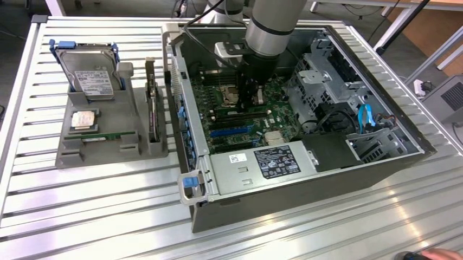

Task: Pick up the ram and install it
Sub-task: 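Insert the ram into the slot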

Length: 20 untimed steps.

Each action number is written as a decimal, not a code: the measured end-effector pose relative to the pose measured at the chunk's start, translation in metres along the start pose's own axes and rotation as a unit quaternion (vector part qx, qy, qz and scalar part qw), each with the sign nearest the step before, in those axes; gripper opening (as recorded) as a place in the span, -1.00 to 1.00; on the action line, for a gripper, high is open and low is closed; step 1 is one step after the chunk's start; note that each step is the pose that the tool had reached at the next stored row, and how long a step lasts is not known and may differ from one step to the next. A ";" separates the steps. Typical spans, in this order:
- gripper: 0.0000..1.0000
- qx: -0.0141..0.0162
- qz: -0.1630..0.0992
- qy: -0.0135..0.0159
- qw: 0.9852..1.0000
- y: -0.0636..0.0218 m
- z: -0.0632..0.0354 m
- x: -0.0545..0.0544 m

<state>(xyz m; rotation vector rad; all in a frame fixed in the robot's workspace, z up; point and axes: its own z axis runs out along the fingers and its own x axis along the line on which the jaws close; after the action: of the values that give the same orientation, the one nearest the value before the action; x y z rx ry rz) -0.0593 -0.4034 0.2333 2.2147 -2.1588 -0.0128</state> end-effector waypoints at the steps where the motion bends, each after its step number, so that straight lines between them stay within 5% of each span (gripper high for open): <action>1: -0.73 0.000 0.000 0.000 1.000 0.0000 0.0000 0.000; 20: -0.73 0.000 -0.006 0.000 1.000 0.0008 0.0007 0.000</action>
<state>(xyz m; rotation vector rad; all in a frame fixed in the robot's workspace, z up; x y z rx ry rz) -0.0601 -0.4034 0.2327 2.2270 -2.1462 -0.0121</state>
